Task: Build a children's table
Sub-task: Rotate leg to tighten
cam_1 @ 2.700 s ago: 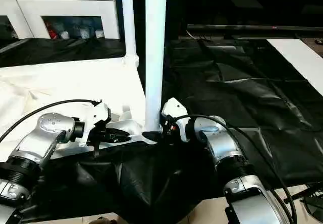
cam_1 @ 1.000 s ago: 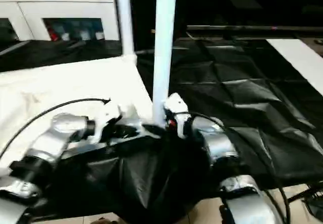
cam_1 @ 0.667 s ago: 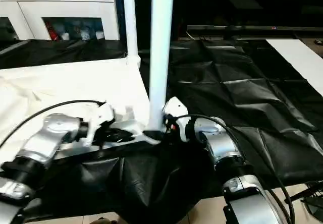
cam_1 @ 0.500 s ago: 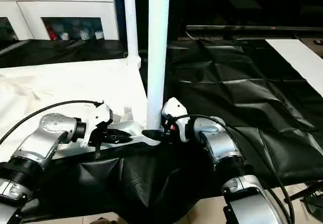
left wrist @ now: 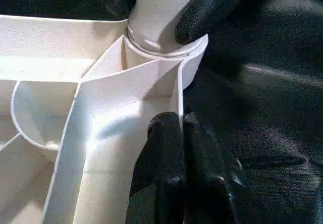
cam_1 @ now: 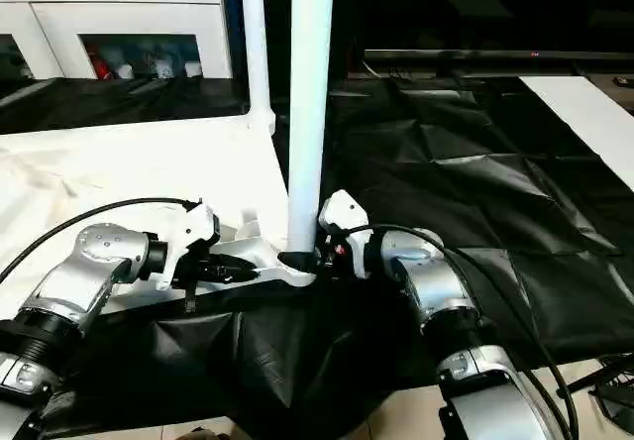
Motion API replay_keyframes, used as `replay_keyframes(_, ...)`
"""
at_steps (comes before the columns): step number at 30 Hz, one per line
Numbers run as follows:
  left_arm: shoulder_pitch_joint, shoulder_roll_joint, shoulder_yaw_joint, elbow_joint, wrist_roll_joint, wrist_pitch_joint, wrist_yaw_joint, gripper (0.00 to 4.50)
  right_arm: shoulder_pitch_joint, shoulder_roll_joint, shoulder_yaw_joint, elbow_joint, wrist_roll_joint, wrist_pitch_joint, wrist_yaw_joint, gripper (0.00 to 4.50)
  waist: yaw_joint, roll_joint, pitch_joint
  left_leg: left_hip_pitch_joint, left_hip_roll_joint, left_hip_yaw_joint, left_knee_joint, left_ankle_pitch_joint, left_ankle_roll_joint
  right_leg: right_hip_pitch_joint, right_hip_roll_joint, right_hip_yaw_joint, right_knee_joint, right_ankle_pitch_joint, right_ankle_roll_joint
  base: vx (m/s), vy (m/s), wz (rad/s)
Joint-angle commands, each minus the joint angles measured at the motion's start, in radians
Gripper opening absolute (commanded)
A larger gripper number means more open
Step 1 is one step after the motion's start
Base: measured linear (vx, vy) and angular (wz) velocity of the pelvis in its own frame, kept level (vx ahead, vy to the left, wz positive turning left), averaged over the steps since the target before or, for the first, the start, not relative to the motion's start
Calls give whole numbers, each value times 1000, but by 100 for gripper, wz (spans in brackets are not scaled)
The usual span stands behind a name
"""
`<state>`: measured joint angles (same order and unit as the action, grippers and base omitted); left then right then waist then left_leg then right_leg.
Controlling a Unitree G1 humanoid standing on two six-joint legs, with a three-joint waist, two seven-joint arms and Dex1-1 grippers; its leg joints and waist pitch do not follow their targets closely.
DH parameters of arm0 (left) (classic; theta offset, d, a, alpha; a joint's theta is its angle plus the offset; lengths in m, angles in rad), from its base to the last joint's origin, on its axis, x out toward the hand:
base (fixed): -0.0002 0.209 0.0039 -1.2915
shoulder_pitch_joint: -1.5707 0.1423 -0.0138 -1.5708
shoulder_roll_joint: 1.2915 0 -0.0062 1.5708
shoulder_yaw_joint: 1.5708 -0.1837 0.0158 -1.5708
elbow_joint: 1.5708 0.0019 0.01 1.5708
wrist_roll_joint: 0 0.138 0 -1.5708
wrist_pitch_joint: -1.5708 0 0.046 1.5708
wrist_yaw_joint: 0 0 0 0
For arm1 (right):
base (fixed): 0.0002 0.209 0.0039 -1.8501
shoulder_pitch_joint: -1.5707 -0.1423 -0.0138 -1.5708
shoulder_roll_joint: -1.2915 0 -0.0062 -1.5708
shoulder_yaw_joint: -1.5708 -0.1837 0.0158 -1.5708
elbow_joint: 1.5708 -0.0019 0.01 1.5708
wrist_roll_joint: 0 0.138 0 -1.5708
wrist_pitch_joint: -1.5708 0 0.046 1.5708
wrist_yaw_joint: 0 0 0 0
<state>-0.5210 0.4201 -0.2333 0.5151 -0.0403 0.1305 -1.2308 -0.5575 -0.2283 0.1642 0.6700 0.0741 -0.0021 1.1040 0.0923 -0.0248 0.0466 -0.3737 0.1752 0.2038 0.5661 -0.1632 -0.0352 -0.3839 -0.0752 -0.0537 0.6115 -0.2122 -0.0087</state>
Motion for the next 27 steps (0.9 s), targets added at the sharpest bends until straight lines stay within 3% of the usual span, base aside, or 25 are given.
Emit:
replay_keyframes(1,-10,-33,13,2,7,6,91,0,27,32,23,27,-10,36,-52,199,2,6,-55,22,69,-28,-62,-226,23,32,-81,48,-66,-111,-251,0,0,0)
replay_keyframes(5,-23,-59,15,22,23,13,149,0,20,63,8,51,-14,46,-124,199,-3,5,-50,26,68,-32,-68,-286,-2,28,-85,50,-79,-219,-229,0,0,0)
replay_keyframes(10,-93,-194,26,101,62,40,374,0,-25,200,-34,145,-42,81,-422,199,-15,3,-43,36,65,-39,-74,-355,-48,15,-87,52,-95,-385,-180,0,0,0)
replay_keyframes(12,-108,-222,22,115,70,42,409,0,-39,227,-41,165,-53,86,-496,199,-10,1,-45,37,63,-43,-72,-374,-46,14,-95,53,-106,-447,-151,0,0,0)
replay_keyframes(14,-126,-257,10,132,88,44,454,0,-66,262,-57,198,-59,101,-591,199,-12,3,-46,33,65,-44,-75,-367,-43,12,-90,53,-103,-427,-141,0,0,0)
replay_keyframes(15,-138,-283,-4,142,102,44,476,0,-86,288,-60,216,-60,104,-627,199,-11,10,-46,35,65,-44,-76,-371,-48,11,-88,53,-103,-410,-142,0,0,0)
replay_keyframes(18,-146,-301,-16,142,107,42,473,0,-99,305,-47,221,-63,83,-604,199,-11,6,-48,33,64,-42,-76,-374,-44,13,-88,53,-102,-366,-148,0,0,0)
replay_keyframes(19,-144,-297,-16,139,106,41,467,0,-96,306,-53,215,-48,81,-576,234,-10,6,-48,33,64,-41,-75,-372,-40,13,-88,53,-101,-359,-149,0,0,0)
replay_keyframes(20,-143,-295,-16,138,106,40,465,0,-95,306,-55,213,-44,81,-568,234,-9,11,-48,33,64,-42,-75,-370,-39,13,-88,54,-100,-350,-151,0,0,0)
replay_keyframes(21,-138,-286,-15,135,105,33,456,0,-88,303,-65,199,-26,87,-537,268,-9,7,-49,31,63,-39,-74,-363,-30,15,-86,54,-99,-328,-155,0,0,0)
replay_keyframes(24,-123,-261,-7,129,102,13,420,0,-76,284,-77,178,-11,90,-483,279,-7,5,-50,27,64,-39,-75,-340,-18,19,-87,53,-97,-310,-160,0,0,0)
replay_keyframes(27,-105,-231,-2,115,88,1,371,0,-67,245,-73,154,-1,88,-426,319,-6,5,-51,26,64,-38,-74,-321,-12,22,-86,53,-93,-285,-168,0,0,0)
